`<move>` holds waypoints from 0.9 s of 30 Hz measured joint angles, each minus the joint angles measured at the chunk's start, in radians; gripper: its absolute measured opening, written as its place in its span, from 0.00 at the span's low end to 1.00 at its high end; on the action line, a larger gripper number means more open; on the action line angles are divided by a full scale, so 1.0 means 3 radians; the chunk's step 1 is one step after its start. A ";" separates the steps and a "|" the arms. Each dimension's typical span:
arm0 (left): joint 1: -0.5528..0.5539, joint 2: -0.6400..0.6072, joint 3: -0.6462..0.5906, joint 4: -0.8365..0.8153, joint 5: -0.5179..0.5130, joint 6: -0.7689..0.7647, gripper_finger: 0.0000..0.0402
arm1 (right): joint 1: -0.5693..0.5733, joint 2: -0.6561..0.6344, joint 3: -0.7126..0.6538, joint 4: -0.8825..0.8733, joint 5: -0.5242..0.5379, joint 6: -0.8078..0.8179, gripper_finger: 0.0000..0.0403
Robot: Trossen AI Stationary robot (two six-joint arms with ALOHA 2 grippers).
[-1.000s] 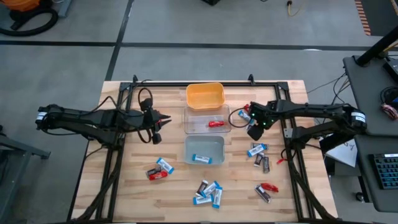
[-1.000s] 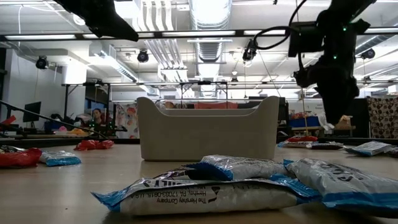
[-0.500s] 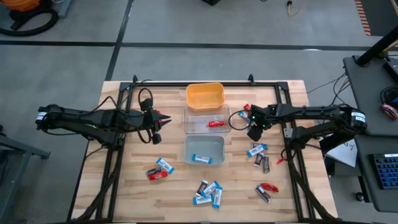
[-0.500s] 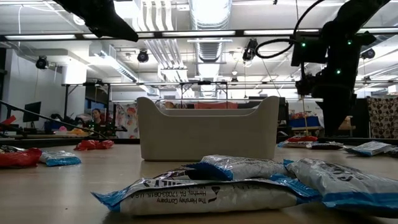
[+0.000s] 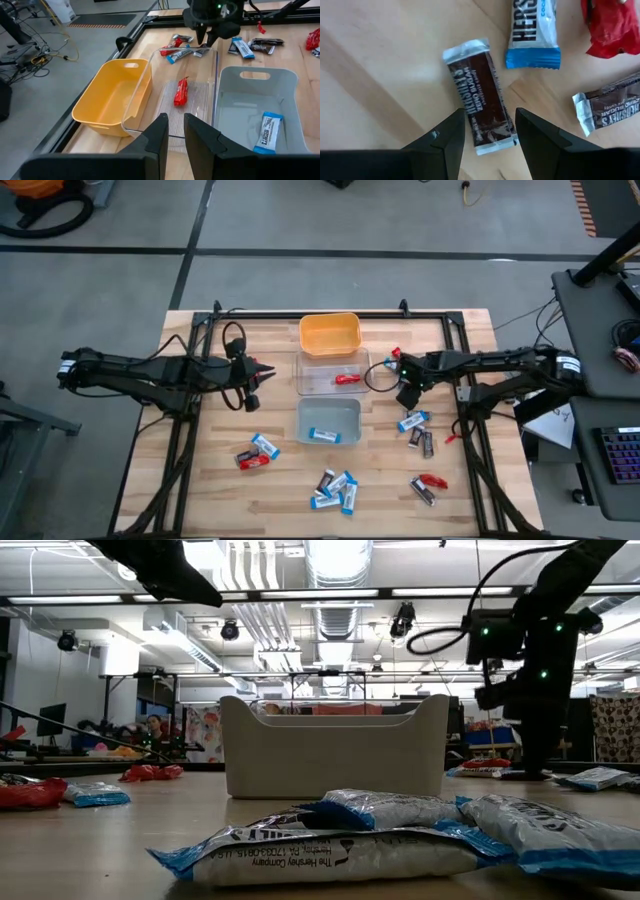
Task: Organize candy in baskets
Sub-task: Put the brown chocolate bar into the yellow bin
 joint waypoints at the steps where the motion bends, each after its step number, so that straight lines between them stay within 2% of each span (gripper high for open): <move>1: 0.0000 0.0000 0.0000 0.0000 0.0000 0.0001 0.11 | 0.0000 0.0046 0.0000 0.0016 0.0019 0.0000 0.41; 5: 0.0000 0.0000 0.0000 0.0000 0.0000 0.0000 0.11 | 0.0000 0.0203 0.0015 0.0031 0.0020 0.0001 0.41; 8: 0.0000 0.0000 0.0000 0.0000 0.0000 0.0000 0.11 | 0.0000 0.0277 0.0014 0.0031 0.0009 0.0004 0.37; 18: 0.0000 0.0000 0.0000 0.0000 0.0000 0.0000 0.11 | 0.0000 0.0242 0.0008 0.0027 -0.0074 -0.0002 0.05; 23: 0.0000 0.0000 0.0000 0.0000 0.0000 0.0000 0.11 | 0.0000 0.0045 0.0011 -0.0015 -0.0094 -0.0002 0.03; 27: 0.0000 0.0000 0.0000 0.0000 0.0000 -0.0001 0.11 | -0.0001 -0.0179 0.0192 -0.0300 -0.0095 0.0007 0.03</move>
